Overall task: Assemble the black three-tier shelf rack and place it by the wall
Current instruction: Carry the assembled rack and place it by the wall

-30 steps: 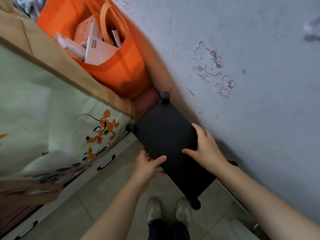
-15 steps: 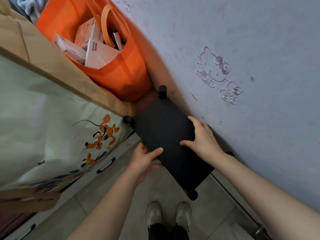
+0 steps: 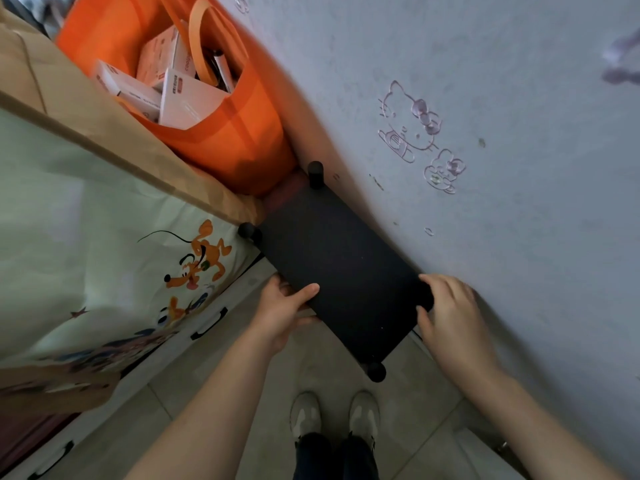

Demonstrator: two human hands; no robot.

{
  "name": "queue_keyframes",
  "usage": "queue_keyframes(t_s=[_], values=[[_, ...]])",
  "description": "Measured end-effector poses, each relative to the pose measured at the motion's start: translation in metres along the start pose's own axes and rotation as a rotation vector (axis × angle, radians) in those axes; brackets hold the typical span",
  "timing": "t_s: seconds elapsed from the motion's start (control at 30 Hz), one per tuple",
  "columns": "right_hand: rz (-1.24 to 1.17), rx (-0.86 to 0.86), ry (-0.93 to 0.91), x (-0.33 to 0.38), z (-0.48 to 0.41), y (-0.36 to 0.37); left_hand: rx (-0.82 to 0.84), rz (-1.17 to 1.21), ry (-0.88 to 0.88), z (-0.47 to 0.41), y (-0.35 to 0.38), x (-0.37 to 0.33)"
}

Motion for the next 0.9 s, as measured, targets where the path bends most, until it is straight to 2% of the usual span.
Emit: queue_keyframes(t_s=[0.1, 0.2, 0.27, 0.4, 0.63, 0.9], values=[[-0.226, -0.02, 0.219, -0.017, 0.02, 0.001, -0.016, -0.005, 0.0, -0.001, -0.001, 0.003], [-0.798, 0.122, 0.714, -0.029, 0.026, 0.017, -0.018, 0.008, 0.002, -0.003, -0.002, 0.007], [-1.145, 0.2, 0.897, -0.028, 0.024, 0.029, -0.009, 0.011, 0.01, -0.004, -0.003, 0.009], [-1.207, 0.15, 0.848, -0.024, 0.002, 0.034, 0.017, 0.016, 0.018, -0.006, -0.006, 0.012], [-1.082, -0.032, 0.848, -0.03, -0.02, 0.036, 0.088, 0.093, 0.014, -0.015, -0.001, 0.016], [-1.052, 0.001, 0.82, -0.04, -0.017, 0.04, 0.098, 0.081, -0.004, -0.023, -0.001, 0.015]])
Point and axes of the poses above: each hand's wrist, its own z-axis away from the middle knuckle, its own y-axis out of the palm, x = y × z, the point moved 3 cm from there along -z, towards the middle knuckle, and after that the axes turned 2 degrees about y, right-handed, at the moved point
